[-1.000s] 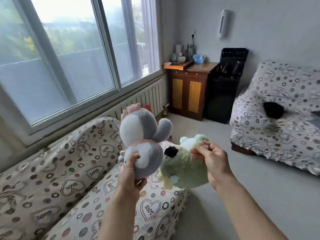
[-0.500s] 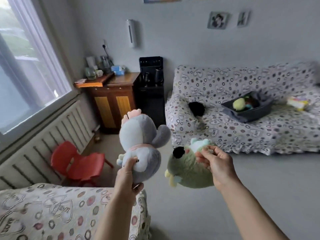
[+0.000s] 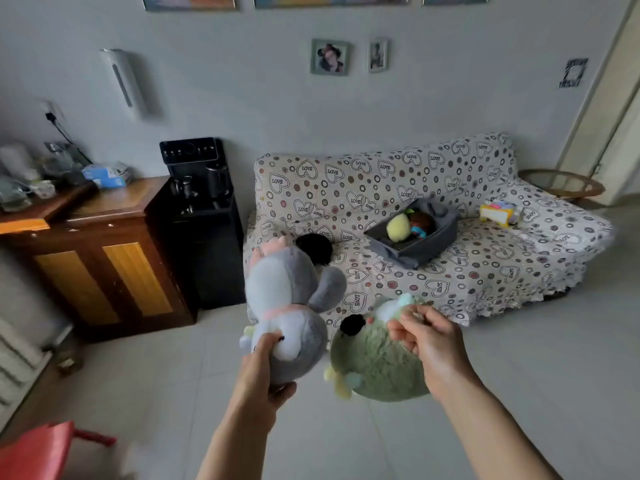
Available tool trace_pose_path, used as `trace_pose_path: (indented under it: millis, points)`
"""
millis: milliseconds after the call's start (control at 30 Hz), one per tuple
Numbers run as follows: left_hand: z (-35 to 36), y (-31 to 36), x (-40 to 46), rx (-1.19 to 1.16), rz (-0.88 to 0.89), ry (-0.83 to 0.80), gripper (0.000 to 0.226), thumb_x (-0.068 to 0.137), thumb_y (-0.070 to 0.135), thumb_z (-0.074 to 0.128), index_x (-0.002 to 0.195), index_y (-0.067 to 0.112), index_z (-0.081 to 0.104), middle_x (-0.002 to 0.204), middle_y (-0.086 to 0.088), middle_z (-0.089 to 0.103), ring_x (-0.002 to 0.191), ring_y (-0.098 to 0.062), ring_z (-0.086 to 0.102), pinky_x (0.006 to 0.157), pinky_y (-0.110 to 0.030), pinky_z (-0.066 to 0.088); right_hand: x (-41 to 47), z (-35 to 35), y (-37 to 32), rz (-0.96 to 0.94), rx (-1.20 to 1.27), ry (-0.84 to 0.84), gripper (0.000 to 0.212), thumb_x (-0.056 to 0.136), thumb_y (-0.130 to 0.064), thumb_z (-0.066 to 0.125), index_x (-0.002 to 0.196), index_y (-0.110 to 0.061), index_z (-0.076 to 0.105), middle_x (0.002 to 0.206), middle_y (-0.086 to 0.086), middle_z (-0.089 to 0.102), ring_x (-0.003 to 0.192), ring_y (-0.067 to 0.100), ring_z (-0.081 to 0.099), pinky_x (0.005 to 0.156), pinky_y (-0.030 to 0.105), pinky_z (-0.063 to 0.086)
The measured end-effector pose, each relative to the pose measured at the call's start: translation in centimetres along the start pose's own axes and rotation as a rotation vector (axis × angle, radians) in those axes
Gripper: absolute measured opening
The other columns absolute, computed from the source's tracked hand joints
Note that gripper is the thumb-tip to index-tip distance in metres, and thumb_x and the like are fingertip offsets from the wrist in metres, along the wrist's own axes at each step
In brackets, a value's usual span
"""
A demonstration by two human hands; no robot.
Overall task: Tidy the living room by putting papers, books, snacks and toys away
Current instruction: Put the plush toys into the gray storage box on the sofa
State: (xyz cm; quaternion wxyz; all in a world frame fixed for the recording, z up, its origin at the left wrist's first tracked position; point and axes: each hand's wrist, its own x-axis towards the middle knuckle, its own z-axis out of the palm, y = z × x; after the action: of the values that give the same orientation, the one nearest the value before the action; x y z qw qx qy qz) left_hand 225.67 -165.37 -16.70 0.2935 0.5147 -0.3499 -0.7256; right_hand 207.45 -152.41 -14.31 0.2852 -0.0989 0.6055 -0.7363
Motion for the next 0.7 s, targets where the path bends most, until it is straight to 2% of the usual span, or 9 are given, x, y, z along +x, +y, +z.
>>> trace_pose_path:
  millis: [100, 200, 300, 433, 500, 700]
  points:
    - [5.9, 1.3, 4.2, 0.003, -0.024, -0.024, 0.034, 0.083, 0.037, 0.063, 0.11, 0.016, 0.059, 0.095, -0.007, 0.062, 0.072, -0.021, 0.056, 0.053, -0.028, 0.047, 6.7, -0.6, -1.9, -0.017, -0.039, -0.002, 0.011, 0.091, -0.001, 0.059, 0.083, -0.008, 0.062, 0.074, 0.015, 0.068, 0.062, 0.02, 0.059, 0.061, 0.022, 0.049]
    - [10.9, 2.1, 8.1, 0.002, -0.046, -0.041, 0.04, 0.081, 0.04, 0.064, 0.114, 0.017, 0.058, 0.111, -0.012, 0.065, 0.083, -0.027, 0.061, 0.049, -0.026, 0.05, 12.9, -1.2, -3.2, -0.028, -0.052, 0.01, 0.009, 0.091, -0.003, 0.059, 0.085, -0.008, 0.062, 0.074, 0.013, 0.069, 0.063, 0.018, 0.06, 0.065, 0.024, 0.048]
    - [14.8, 2.8, 11.4, 0.004, -0.061, -0.015, 0.035, 0.079, 0.039, 0.066, 0.107, 0.019, 0.059, 0.112, -0.014, 0.065, 0.091, -0.036, 0.066, 0.048, -0.027, 0.05, 18.1, -1.8, -3.9, -0.023, -0.046, 0.022, 0.006, 0.09, -0.004, 0.061, 0.087, -0.008, 0.063, 0.076, 0.012, 0.069, 0.067, 0.018, 0.062, 0.068, 0.025, 0.049]
    - [21.3, 4.0, 16.9, 0.042, -0.084, -0.014, 0.033, 0.081, 0.038, 0.066, 0.105, 0.017, 0.056, 0.094, -0.013, 0.06, 0.065, -0.026, 0.056, 0.051, -0.03, 0.049, 26.1, -3.3, -4.8, -0.036, -0.029, 0.058, 0.005, 0.089, -0.002, 0.062, 0.086, -0.006, 0.064, 0.077, 0.014, 0.069, 0.068, 0.018, 0.062, 0.063, 0.02, 0.051]
    - [24.6, 4.7, 19.5, 0.063, -0.108, -0.016, 0.031, 0.084, 0.035, 0.064, 0.104, 0.015, 0.053, 0.089, -0.014, 0.057, 0.057, -0.025, 0.058, 0.051, -0.03, 0.047, 29.8, -4.0, -5.2, -0.041, -0.026, 0.066, 0.004, 0.09, -0.002, 0.061, 0.087, -0.004, 0.064, 0.078, 0.015, 0.068, 0.068, 0.019, 0.061, 0.057, 0.014, 0.051]
    - [35.4, 7.0, 30.4, 0.101, -0.091, -0.076, 0.038, 0.086, 0.034, 0.063, 0.114, 0.01, 0.051, 0.099, -0.016, 0.056, 0.075, -0.027, 0.057, 0.057, -0.032, 0.05, 43.2, -5.1, -7.1, -0.043, -0.081, 0.095, 0.005, 0.09, -0.003, 0.061, 0.087, -0.003, 0.064, 0.081, 0.018, 0.068, 0.069, 0.02, 0.061, 0.061, 0.018, 0.05]
